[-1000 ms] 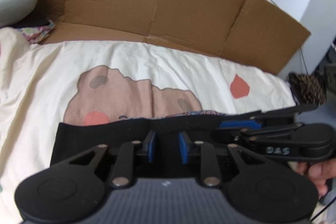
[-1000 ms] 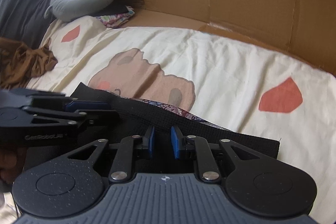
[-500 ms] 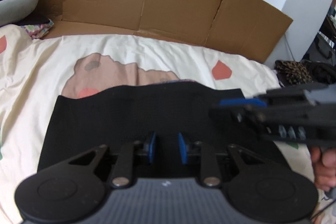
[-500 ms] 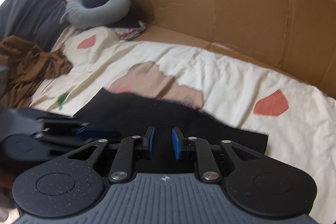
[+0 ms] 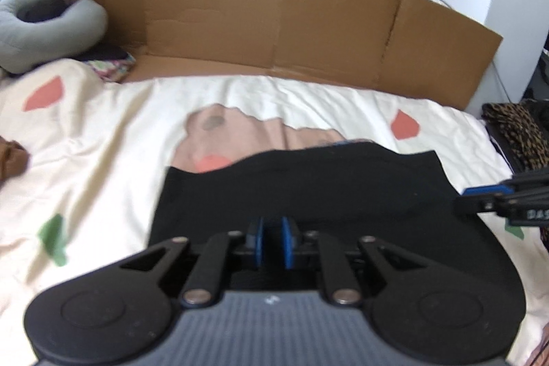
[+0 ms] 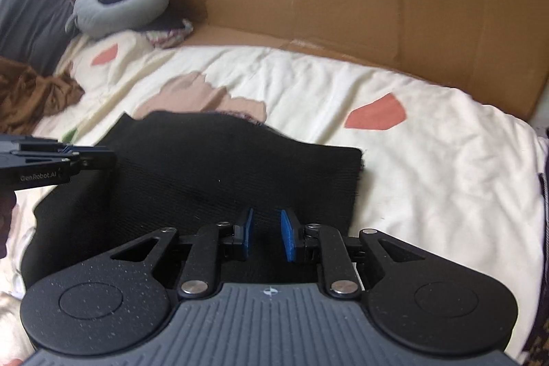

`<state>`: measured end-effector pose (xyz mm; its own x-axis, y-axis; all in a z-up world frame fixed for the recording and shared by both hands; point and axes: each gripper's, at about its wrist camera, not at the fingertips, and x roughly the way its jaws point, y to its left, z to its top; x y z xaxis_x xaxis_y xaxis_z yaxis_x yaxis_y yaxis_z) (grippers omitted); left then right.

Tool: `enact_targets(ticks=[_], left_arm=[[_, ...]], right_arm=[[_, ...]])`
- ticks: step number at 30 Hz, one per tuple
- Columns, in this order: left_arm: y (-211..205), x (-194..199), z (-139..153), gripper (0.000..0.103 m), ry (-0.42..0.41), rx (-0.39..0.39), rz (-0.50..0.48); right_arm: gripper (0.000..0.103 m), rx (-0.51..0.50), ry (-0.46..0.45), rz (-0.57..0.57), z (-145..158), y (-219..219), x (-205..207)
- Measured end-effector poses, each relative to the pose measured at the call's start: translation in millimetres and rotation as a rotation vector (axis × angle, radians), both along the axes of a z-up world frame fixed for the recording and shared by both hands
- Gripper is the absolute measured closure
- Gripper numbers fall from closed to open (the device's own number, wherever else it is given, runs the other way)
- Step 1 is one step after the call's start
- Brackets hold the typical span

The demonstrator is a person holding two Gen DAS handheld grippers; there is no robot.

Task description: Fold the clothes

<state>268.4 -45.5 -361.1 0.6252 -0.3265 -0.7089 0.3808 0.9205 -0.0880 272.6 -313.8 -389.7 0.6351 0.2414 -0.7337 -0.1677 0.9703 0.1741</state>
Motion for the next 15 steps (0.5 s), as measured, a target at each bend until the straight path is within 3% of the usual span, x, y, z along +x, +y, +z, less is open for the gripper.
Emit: enact_targets(ticks=[8,12,15], left_arm=[[0,-32,3,0.090,0.047,-0.052,-0.078],[-10,-47,-15,0.087,0.073,0.020,-0.146],[-1,-44,-25,0.088,0.088,0.008,-0.114]], right_arm=[[0.079,0.026,0.003,0.107,9,23,-36],[0.079,0.010,0.026,0.181,-1,38,-52],[0.080,-0.039,0.039,0.202,-11,42,-60]])
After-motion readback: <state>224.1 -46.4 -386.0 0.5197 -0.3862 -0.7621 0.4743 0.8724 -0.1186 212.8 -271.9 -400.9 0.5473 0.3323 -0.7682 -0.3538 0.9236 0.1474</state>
